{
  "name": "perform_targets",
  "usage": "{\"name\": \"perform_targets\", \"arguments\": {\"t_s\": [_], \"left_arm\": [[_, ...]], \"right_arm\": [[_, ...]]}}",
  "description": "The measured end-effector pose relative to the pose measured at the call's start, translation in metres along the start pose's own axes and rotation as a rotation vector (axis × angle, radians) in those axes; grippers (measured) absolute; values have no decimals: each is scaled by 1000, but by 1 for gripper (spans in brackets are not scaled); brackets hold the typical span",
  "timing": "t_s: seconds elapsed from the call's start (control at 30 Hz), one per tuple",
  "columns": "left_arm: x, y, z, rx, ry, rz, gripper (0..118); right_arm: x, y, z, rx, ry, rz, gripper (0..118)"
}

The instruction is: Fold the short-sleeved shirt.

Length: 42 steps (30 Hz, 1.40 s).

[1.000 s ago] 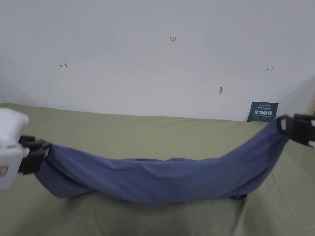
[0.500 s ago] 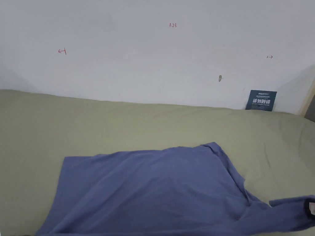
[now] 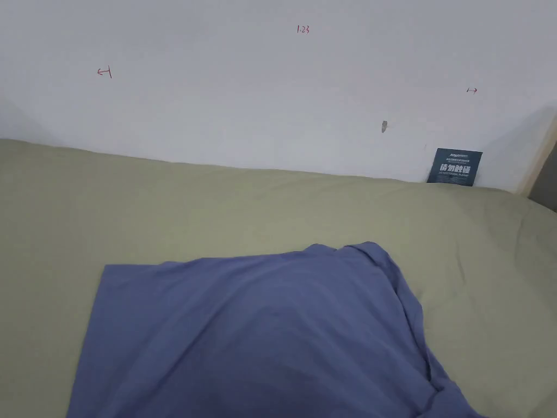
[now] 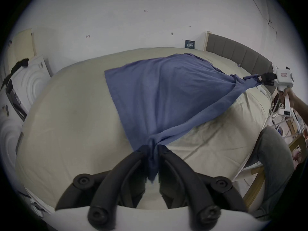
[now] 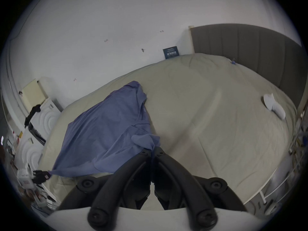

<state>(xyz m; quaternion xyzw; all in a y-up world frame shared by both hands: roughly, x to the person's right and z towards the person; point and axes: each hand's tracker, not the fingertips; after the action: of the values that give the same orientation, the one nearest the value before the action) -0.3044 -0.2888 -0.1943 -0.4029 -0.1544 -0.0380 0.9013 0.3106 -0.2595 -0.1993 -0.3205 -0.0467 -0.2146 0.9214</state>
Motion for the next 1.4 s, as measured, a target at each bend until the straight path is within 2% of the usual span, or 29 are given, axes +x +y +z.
{"name": "perform_targets", "arguments": {"t_s": [0.03, 0.07, 0.1, 0.13, 0.17, 0.2, 0.23, 0.33, 0.47, 0.53, 0.57, 0.6, 0.63, 0.67, 0.7, 0.77, 0.83, 0.97, 1.07, 1.23, 1.27, 1.3, 1.33, 1.37, 1.4], "left_arm": [[0, 0, 4, 1, -2, 37, 19], [-1, 1, 11, 16, -13, 89, 24], [-1, 5, 17, 33, -14, 138, 30], [-1, 10, 26, 56, -24, 189, 40], [0, 17, 35, 83, -25, 235, 52], [-2, 17, 37, 116, -23, 260, 60], [2, 24, 44, 161, -8, 267, 64], [25, 49, 56, 237, 54, 241, 64], [77, 74, 54, 246, 249, 124, 64], [100, 74, 49, 246, 275, 100, 61], [113, 72, 47, 247, 271, 99, 53], [118, 62, 45, 252, 249, 105, 35], [128, 53, 44, 250, 247, 112, 9], [139, 39, 46, 252, 247, 112, 4], [147, 29, 46, 249, 245, 113, 4], [162, 1, 50, 195, 254, 79, 0], [171, -27, 54, 159, 266, 106, 0], [168, -66, 59, 64, 268, 166, 0], [158, -68, 60, 63, 288, 192, 0], [133, -43, 48, 148, 318, 246, 0], [126, -36, 39, 154, 331, 248, 7], [117, -31, 31, 135, 349, 266, 23], [105, -27, 21, 99, 367, 286, 55], [94, -26, 13, 88, 359, 302, 76], [87, -23, 6, 87, 361, 325, 79]], "right_arm": [[-1, 1, 5, 9, -22, 7, 11], [-3, 1, 9, 24, -31, 7, 24], [-5, 2, 16, 40, -31, 26, 44], [-9, 4, 23, 70, -23, 76, 69], [-16, 5, 31, 110, -26, 115, 74], [-23, 6, 36, 135, -24, 148, 71], [-32, 6, 44, 162, -42, 181, 73], [-60, 2, 59, 205, -70, 196, 73], [-87, -17, 63, 220, -78, 214, 72], [-100, -35, 62, 203, -66, 268, 72], [-106, -45, 61, 170, -59, 301, 71], [-109, -54, 61, 140, -44, 323, 69], [-113, -65, 62, 118, -28, 339, 58], [-116, -76, 64, 99, -6, 356, 35], [-117, -85, 65, 83, -10, 366, 4], [-119, -107, 71, 46, -45, 388, 1], [-116, -121, 73, -21, 6, 392, 1], [-115, -135, 75, -26, -13, 402, 1], [-118, -131, 72, -22, -15, 411, 1], [-115, -113, 70, 0, -6, 377, 1], [-112, -108, 70, -1, 4, 365, 1], [-112, -103, 72, -6, 14, 352, 1], [-110, -99, 73, -12, 20, 341, 2], [-108, -95, 74, -10, 18, 332, 2], [-105, -92, 76, -6, 21, 329, 2]]}}
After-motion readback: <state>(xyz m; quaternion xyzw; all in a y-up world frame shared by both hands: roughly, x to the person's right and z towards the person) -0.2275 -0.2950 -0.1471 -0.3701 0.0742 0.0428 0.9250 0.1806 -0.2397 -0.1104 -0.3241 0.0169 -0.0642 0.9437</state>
